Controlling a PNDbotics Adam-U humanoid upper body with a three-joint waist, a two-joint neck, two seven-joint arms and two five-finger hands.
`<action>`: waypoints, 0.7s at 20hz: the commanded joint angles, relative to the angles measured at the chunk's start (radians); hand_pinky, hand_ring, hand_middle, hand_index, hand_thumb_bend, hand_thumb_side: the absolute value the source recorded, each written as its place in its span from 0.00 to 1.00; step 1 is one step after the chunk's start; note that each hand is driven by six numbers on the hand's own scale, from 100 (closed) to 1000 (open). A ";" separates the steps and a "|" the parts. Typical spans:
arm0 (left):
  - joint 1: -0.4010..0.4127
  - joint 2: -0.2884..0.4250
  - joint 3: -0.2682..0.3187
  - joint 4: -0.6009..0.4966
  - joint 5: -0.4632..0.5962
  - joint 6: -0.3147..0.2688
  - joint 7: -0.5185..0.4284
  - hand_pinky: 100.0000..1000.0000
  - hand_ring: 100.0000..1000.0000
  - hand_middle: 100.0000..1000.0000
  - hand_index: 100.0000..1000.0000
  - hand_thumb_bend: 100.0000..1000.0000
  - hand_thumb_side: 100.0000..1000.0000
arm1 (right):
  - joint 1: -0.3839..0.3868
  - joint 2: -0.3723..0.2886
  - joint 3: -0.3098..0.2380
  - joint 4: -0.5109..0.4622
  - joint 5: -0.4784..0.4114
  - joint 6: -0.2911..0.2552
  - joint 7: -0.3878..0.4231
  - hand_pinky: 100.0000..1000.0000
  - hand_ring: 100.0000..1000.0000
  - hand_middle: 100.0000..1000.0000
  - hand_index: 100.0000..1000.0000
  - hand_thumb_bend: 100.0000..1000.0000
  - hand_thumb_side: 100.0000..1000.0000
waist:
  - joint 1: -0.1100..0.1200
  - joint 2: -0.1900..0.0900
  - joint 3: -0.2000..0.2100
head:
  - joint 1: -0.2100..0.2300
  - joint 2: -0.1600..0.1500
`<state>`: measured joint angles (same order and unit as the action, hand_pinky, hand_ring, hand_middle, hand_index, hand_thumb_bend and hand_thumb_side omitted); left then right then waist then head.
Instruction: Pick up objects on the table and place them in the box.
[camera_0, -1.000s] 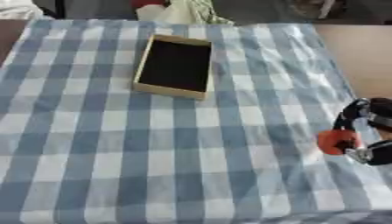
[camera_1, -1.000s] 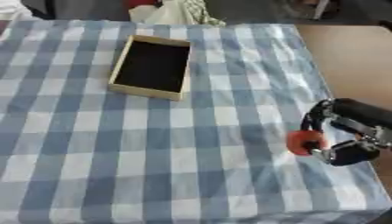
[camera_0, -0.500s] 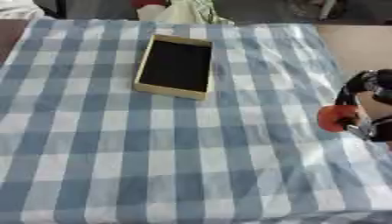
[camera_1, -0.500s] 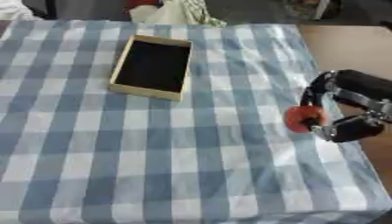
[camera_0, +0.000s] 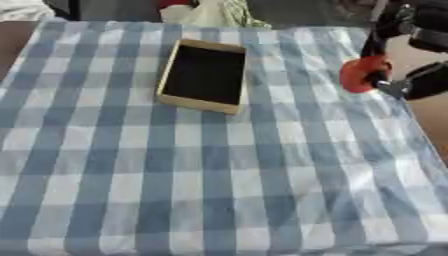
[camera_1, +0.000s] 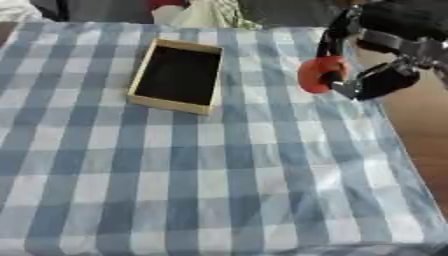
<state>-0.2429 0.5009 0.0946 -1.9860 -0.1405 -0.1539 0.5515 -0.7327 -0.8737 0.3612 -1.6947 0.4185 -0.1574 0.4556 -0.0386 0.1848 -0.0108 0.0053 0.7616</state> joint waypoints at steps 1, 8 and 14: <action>-0.016 0.020 0.002 -0.014 0.004 -0.001 -0.004 0.71 0.73 0.68 0.80 0.51 0.63 | -0.079 0.031 0.000 0.055 0.021 -0.002 0.013 0.69 0.52 0.36 0.57 0.00 0.00 | 0.005 -0.010 0.004 | -0.008 -0.016; -0.025 0.012 0.000 -0.014 0.010 -0.002 -0.006 0.71 0.73 0.68 0.80 0.51 0.63 | -0.268 0.170 0.019 0.239 0.084 -0.019 0.039 0.69 0.52 0.36 0.57 0.00 0.00 | 0.016 0.004 0.016 | -0.023 -0.042; -0.035 0.003 -0.003 -0.014 0.015 -0.004 -0.010 0.71 0.73 0.68 0.80 0.51 0.63 | -0.407 0.325 0.007 0.441 0.188 -0.040 0.033 0.69 0.52 0.36 0.57 0.00 0.00 | 0.025 0.020 0.026 | -0.036 -0.052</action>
<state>-0.2652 0.4905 0.0887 -1.9859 -0.1276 -0.1576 0.5458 -1.1106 -0.5629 0.3857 -1.2851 0.5801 -0.1915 0.4907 -0.0170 0.2209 0.0140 -0.0258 0.7215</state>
